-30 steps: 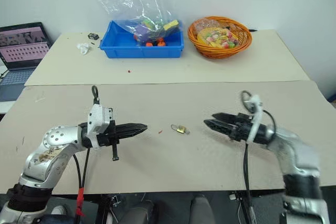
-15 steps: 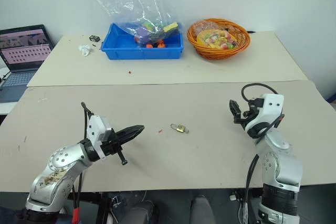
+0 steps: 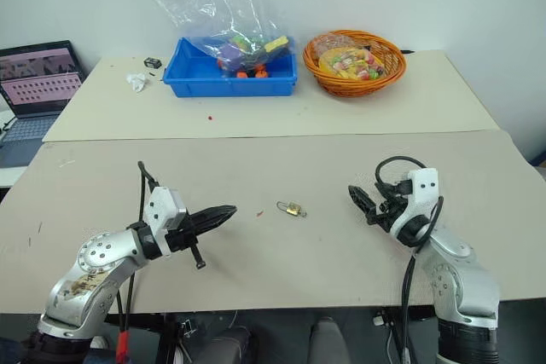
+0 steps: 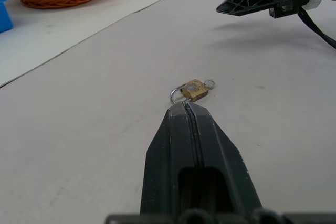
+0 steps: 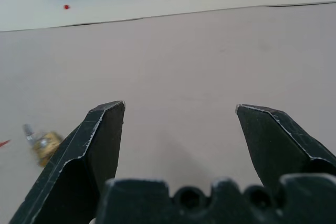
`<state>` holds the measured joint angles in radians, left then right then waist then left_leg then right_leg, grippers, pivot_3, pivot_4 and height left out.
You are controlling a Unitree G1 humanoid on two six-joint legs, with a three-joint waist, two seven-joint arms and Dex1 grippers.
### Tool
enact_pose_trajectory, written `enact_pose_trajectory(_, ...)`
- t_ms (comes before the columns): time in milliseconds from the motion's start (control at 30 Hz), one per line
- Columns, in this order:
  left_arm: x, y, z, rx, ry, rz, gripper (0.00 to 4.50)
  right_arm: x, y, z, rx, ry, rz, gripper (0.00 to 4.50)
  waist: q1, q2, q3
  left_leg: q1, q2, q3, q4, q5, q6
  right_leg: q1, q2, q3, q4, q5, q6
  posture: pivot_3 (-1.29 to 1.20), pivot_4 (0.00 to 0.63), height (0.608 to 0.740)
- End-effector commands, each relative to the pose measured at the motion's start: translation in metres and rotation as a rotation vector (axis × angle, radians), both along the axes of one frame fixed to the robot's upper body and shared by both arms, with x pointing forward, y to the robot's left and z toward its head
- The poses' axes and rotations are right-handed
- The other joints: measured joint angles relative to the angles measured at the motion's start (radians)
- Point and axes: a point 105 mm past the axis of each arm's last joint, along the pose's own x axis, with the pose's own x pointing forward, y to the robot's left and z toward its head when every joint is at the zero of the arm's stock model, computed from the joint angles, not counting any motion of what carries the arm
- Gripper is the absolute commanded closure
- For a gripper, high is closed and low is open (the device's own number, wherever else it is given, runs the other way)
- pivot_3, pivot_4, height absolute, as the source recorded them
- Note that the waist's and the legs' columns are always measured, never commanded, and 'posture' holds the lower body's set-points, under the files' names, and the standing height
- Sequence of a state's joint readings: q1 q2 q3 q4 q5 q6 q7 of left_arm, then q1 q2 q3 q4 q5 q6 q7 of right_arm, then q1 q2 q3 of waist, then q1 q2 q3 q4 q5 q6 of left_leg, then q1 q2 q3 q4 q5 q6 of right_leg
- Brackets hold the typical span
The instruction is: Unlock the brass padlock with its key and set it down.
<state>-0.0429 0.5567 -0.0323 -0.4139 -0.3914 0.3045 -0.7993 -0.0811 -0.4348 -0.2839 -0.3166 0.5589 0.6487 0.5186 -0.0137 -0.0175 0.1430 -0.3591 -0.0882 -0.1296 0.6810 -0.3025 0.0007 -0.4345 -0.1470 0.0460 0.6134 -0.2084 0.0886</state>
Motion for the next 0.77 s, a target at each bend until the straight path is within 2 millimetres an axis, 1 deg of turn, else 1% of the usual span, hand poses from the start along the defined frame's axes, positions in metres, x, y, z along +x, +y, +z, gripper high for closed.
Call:
enact_pose_trajectory(33, 0.001, -0.003, 0.006, 0.014, -0.017, -0.034, 4.50, -0.019, 0.024, 0.013, -0.002, -0.040, 0.174, 0.44, 0.001, 0.000, 0.000, 0.000, 0.000, 0.000, 0.000, 0.000, 0.000, 0.000, 0.000, 0.000, 0.000, 0.000, 0.000, 0.00, 0.150, 0.740)
enact_pose_trajectory(100, 0.006, -0.001, 0.009, -0.012, -0.017, -0.020, 4.50, -0.022, 0.028, 0.014, 0.004, -0.044, 0.200, 0.44, 0.000, 0.000, 0.000, 0.000, 0.000, 0.000, 0.000, 0.000, 0.000, 0.001, 0.000, 0.000, -0.001, 0.000, 0.000, 0.00, 0.150, 0.740)
enact_pose_trajectory(200, 0.014, 0.003, 0.009, 0.004, -0.035, 0.010, 4.50, -0.017, 0.024, 0.018, 0.020, -0.057, 0.164, 0.44, 0.000, 0.000, 0.000, 0.004, 0.000, 0.000, 0.000, 0.000, 0.001, 0.004, 0.000, 0.000, -0.001, 0.000, 0.000, 0.00, 0.150, 0.740)
enact_pose_trajectory(300, 0.031, 0.009, 0.011, -0.019, -0.019, 0.074, 4.50, -0.015, 0.022, 0.020, 0.019, -0.069, 0.149, 0.44, 0.001, 0.000, 0.000, 0.007, 0.000, 0.000, 0.000, -0.001, 0.001, 0.008, 0.000, -0.001, -0.002, 0.000, 0.000, 0.00, 0.150, 0.740)
enact_pose_trajectory(400, 0.040, 0.010, 0.016, -0.019, -0.033, 0.085, 4.50, -0.015, 0.021, 0.022, 0.019, -0.076, 0.147, 0.44, 0.003, 0.000, 0.000, 0.007, 0.000, -0.001, 0.000, 0.000, 0.001, 0.009, 0.000, -0.002, -0.002, 0.000, 0.000, 0.00, 0.150, 0.740)
enact_pose_trajectory(600, 0.040, 0.009, 0.017, 0.006, -0.038, 0.073, 4.50, -0.019, 0.021, 0.022, 0.022, -0.075, 0.154, 0.44, -0.001, 0.000, 0.000, 0.006, 0.000, -0.001, 0.000, 0.001, -0.001, 0.008, 0.000, -0.002, -0.003, 0.000, 0.000, 0.00, 0.150, 0.740)
enact_pose_trajectory(767, 0.040, 0.008, 0.021, -0.016, -0.051, 0.071, 4.50, -0.020, 0.021, 0.021, 0.020, -0.068, 0.162, 0.44, 0.001, 0.000, 0.000, 0.006, 0.000, -0.001, 0.000, 0.000, 0.001, 0.008, 0.000, -0.002, -0.003, 0.000, 0.000, 0.00, 0.150, 0.740)
